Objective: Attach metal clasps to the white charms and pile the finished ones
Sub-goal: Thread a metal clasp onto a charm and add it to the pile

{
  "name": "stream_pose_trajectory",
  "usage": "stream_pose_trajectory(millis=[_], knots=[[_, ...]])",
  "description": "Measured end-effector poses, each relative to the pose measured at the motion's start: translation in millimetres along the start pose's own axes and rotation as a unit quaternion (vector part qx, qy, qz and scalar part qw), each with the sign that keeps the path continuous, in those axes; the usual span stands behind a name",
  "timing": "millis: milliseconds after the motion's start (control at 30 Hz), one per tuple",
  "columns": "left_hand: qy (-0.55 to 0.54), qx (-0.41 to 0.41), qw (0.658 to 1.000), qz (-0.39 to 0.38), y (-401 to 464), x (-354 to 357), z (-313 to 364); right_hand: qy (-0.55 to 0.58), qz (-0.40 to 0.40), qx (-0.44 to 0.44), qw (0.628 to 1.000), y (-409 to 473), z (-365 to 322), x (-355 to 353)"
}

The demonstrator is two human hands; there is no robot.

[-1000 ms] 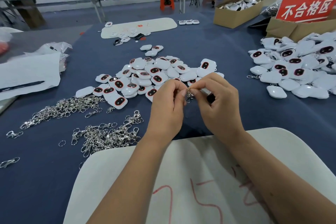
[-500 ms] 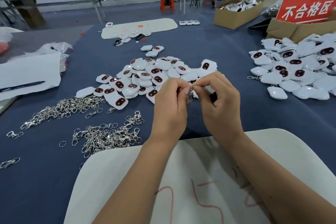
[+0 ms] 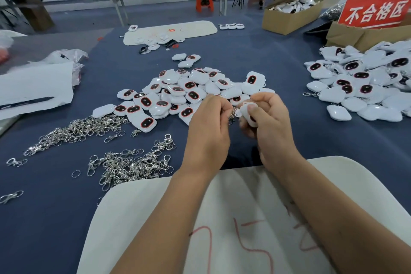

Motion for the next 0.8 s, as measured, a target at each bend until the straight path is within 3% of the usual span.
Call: stream_pose_trajectory(millis=[233, 400, 800], knots=[[0.075, 0.002, 0.993, -0.095, -1, 14, -15, -0.024, -0.008, 0.095, 0.995, 10, 24, -7], [0.065, -0.004, 0.991, -0.120, -5, 20, -16, -0.124, 0.023, -0.007, 0.992, 12, 11, -12], [0.078, -0.018, 0.990, -0.113, -4, 19, -22, -0.238, 0.016, -0.072, 0.969, 13, 5, -6]])
Point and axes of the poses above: each hand's wrist, its own y-axis towards the middle knuckle, its own x-axis out of the palm, z = x × y, the point moved 10 cm from there along y, towards the middle knuckle, and after that the axes turned 9 degrees about z, right-handed, at the moved point
